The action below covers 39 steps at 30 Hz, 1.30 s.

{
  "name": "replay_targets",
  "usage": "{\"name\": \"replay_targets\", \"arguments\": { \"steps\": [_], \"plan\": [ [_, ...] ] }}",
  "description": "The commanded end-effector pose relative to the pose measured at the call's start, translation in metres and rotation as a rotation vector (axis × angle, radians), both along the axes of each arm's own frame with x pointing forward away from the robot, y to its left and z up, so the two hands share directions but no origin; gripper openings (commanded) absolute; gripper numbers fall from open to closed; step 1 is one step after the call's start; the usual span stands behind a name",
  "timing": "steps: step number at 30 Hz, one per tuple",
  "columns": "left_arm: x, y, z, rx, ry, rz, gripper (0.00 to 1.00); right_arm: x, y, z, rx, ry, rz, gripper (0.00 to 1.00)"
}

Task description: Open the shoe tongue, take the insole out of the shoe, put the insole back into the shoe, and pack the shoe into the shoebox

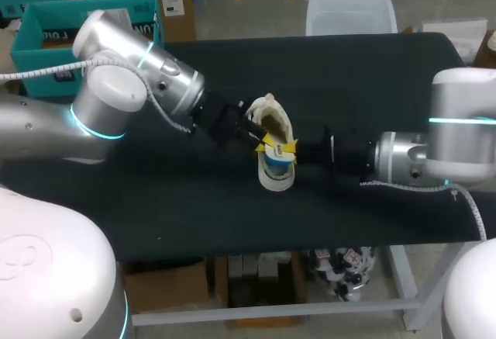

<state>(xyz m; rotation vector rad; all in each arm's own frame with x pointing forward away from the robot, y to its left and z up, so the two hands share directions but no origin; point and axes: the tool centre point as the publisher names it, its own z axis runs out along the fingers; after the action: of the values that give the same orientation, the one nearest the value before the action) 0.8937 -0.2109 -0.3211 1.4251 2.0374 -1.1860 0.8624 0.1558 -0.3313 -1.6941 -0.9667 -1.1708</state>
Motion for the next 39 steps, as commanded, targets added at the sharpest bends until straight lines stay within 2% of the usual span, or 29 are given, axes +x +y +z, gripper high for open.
{"name": "replay_targets", "arguments": {
  "steps": [1, 14, 19, 27, 29, 30, 32, 35, 37, 39],
  "plan": [
    [0.0, -0.006, 0.002, 0.019, -0.01, 0.0, 0.0, 0.004, 0.007, -0.004, 0.008, -0.017, 0.001, 0.0],
    [0.023, -0.003, -0.015, 0.061, 0.041, 0.012, 0.0, 0.022, 0.014, -0.027, 0.002, 0.041, 0.006, 0.0],
    [0.031, -0.003, -0.02, 0.061, 0.064, 0.022, 0.0, 0.028, 0.015, -0.029, -0.002, 0.051, 0.005, 0.0],
    [0.034, -0.002, -0.025, 0.063, 0.082, 0.029, 0.0, 0.026, 0.012, -0.024, -0.006, 0.06, -0.005, 0.0],
    [0.032, -0.002, -0.025, 0.061, 0.084, 0.03, 0.0, 0.023, 0.011, -0.021, -0.006, 0.059, -0.008, 0.23],
    [0.031, -0.001, -0.024, 0.058, 0.085, 0.03, 0.0, 0.021, 0.01, -0.018, -0.008, 0.057, -0.013, 0.42],
    [0.029, -0.001, -0.024, 0.054, 0.085, 0.03, 0.0, 0.017, 0.008, -0.014, -0.009, 0.054, -0.016, 0.48],
    [0.027, -0.001, -0.023, 0.051, 0.084, 0.031, 0.0, 0.011, 0.006, -0.009, -0.011, 0.046, -0.02, 0.45],
    [0.026, -0.001, -0.022, 0.05, 0.083, 0.032, 0.0, 0.009, 0.005, -0.007, -0.012, 0.043, -0.021, 0.36],
    [0.026, -0.001, -0.022, 0.049, 0.082, 0.033, 0.0, 0.006, 0.005, -0.006, -0.012, 0.042, -0.02, 0.19]
  ]
}}
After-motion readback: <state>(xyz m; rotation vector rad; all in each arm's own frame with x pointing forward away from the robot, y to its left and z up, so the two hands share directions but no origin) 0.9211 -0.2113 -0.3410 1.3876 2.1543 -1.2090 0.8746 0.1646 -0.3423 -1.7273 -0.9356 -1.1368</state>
